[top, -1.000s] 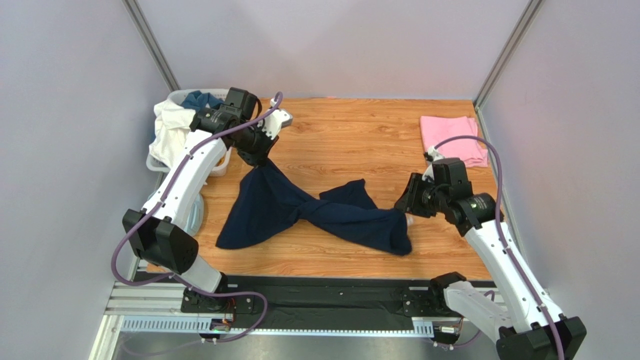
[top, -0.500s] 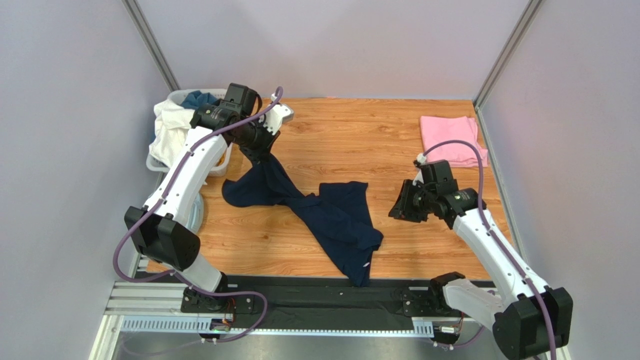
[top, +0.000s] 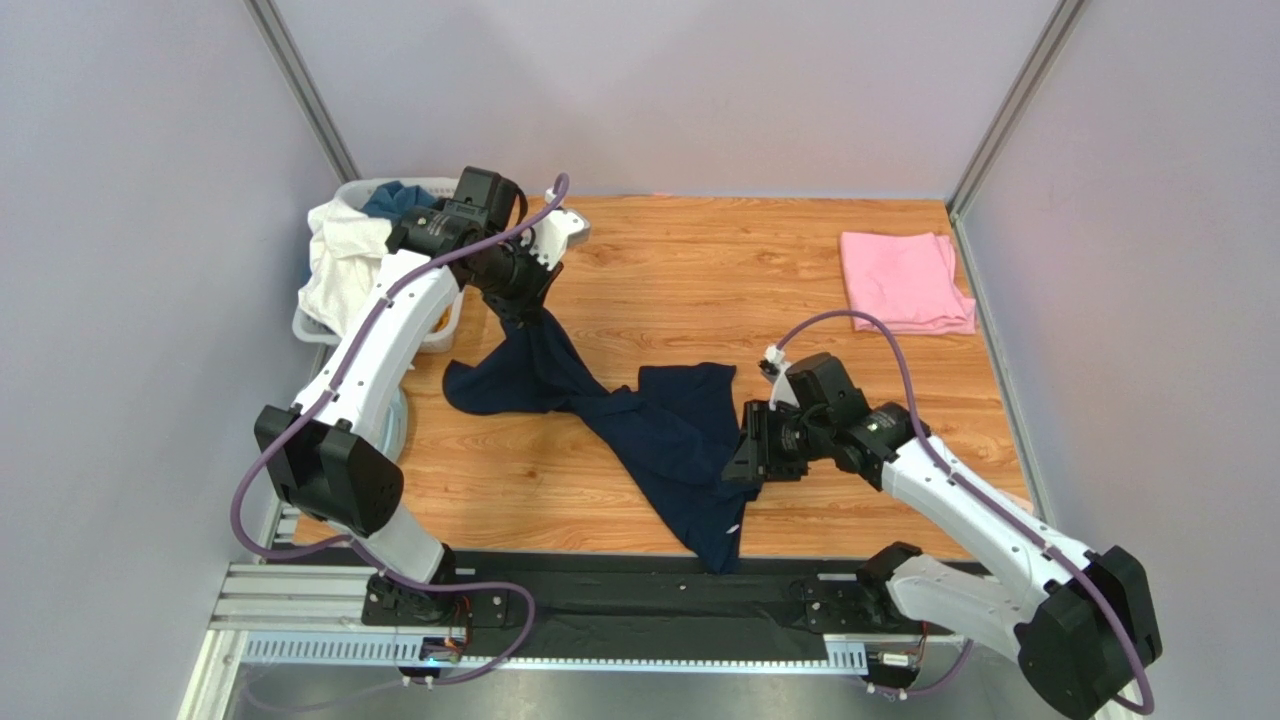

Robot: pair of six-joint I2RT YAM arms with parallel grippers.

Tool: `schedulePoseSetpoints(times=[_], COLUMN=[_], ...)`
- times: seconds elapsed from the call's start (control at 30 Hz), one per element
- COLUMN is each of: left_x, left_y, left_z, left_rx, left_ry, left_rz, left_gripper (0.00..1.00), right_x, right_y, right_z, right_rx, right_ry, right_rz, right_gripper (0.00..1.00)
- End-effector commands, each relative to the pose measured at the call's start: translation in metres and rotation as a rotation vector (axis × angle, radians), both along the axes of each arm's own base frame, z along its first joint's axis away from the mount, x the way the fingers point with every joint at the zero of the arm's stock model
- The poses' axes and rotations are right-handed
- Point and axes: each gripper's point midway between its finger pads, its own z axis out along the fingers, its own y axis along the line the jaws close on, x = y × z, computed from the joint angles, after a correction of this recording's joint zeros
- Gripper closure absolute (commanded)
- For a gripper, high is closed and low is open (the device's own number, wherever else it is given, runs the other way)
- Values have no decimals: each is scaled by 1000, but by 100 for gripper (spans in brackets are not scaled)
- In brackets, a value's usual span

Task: Fold and stack the t-shirts
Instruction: Flatten out the tshirt

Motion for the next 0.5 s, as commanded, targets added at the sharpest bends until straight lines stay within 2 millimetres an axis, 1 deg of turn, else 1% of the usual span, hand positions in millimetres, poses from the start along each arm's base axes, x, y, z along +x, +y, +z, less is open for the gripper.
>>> schedulePoseSetpoints(times=[0.0,0.07,0.1,0.13,0.17,0.2,0.3,0.33,0.47], left_x=[5,4,3,3,3,3,2,3,3], left_y=[-8,-7,-7,-7,-7,-8,-8,-7,-7], left_z=[17,17,18,18,18,18,18,19,17], left_rx=[-48,-48,-48,-48,-49,-50,-51,-51,-43], left_ry=[-47,-46,-48,-47,-48,-46,-44,-46,-42], left_rz=[-11,-12,-14,-16,-14,-16,-19,-17,-19], left_gripper=[100,100,100,100,100,100,100,100,100], right_x=[2,1,4,4,5,11,18,20,24], right_y=[8,4,1,-3,-5,-12,-25,-24,-24], right_z=[-3,-12,-16,-21,-25,-30,-43,-43,-56], right_rx=[59,36,15,-4,-17,-51,-120,-119,-147], right_ry=[0,22,18,25,42,28,28,22,37], right_rz=[-54,-82,-109,-130,-167,-213,-299,-305,-308], right_gripper=[58,56,48,47,47,47,46,46,47])
